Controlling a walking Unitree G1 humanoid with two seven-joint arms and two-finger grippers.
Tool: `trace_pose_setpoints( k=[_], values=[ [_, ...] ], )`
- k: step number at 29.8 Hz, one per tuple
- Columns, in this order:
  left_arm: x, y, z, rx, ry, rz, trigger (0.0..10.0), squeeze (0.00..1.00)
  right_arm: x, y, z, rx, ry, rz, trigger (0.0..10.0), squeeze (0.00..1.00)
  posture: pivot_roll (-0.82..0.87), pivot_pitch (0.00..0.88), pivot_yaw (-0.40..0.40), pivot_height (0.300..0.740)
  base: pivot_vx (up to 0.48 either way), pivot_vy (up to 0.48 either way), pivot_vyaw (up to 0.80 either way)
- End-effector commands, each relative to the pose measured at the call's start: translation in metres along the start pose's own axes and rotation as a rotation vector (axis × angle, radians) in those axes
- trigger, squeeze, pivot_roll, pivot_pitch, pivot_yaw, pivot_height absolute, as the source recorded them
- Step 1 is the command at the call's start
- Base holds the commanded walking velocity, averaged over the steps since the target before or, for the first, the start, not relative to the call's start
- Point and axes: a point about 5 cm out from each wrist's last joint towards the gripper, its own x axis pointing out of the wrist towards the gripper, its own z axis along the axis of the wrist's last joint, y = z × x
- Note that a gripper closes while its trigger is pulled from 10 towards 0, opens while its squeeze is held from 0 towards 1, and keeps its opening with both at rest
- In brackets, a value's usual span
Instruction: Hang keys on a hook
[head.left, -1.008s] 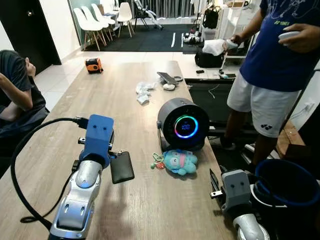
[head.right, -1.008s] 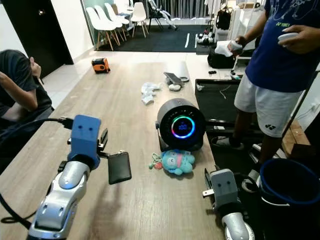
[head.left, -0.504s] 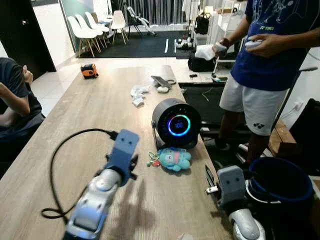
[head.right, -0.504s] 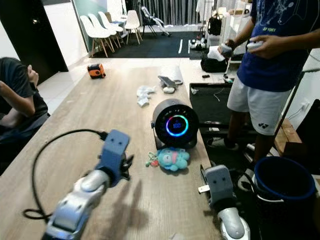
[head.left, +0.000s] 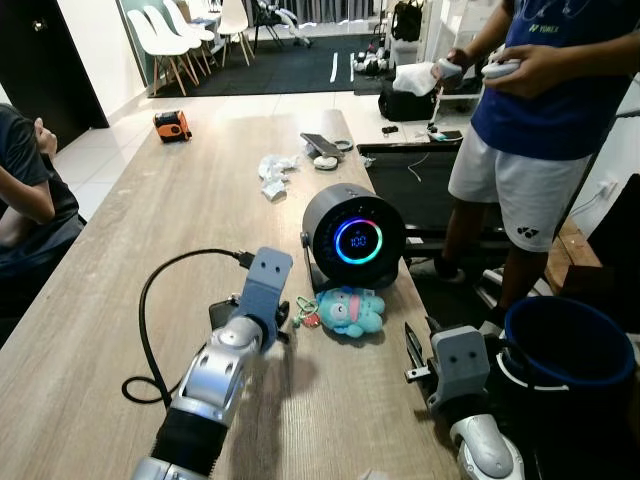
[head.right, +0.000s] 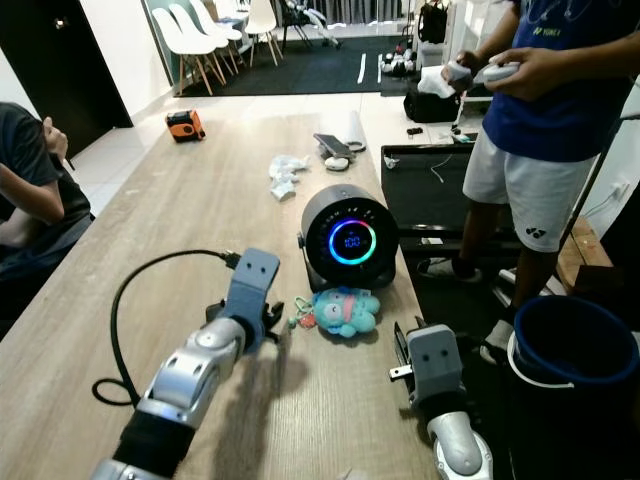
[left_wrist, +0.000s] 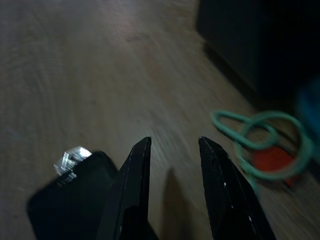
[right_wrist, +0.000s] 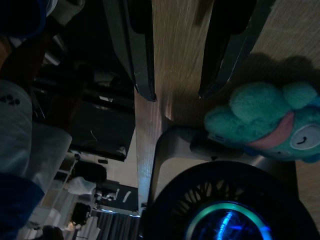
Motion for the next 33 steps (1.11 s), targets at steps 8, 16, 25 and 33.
trace_pose_setpoints(
  k=[8, 16, 25, 33],
  values=[
    [0.008, 0.043, 0.009, -0.013, 0.004, 0.092, 10.0, 0.00, -0.010, 0.007, -0.002, 0.020, 0.027, -0.004, 10.0, 0.00, 0.03, 0.239, 0.150, 0.740, 0.000, 0.000, 0.00],
    [0.017, 0.068, 0.010, -0.031, 0.031, 0.131, 10.0, 0.00, -0.010, 0.010, 0.001, 0.026, 0.030, 0.005, 10.0, 0.00, 0.02, 0.246, 0.151, 0.740, 0.000, 0.000, 0.00],
    [0.013, 0.089, 0.003, -0.107, 0.089, 0.053, 10.0, 0.00, -0.015, 0.007, 0.001, 0.023, 0.043, -0.004, 10.0, 0.00, 0.02, 0.242, 0.156, 0.740, 0.000, 0.000, 0.00],
    [-0.004, 0.080, -0.005, -0.144, 0.103, -0.094, 10.0, 0.00, -0.018, 0.002, 0.002, 0.018, 0.048, -0.003, 10.0, 0.00, 0.03, 0.234, 0.142, 0.740, 0.000, 0.000, 0.00]
  ],
)
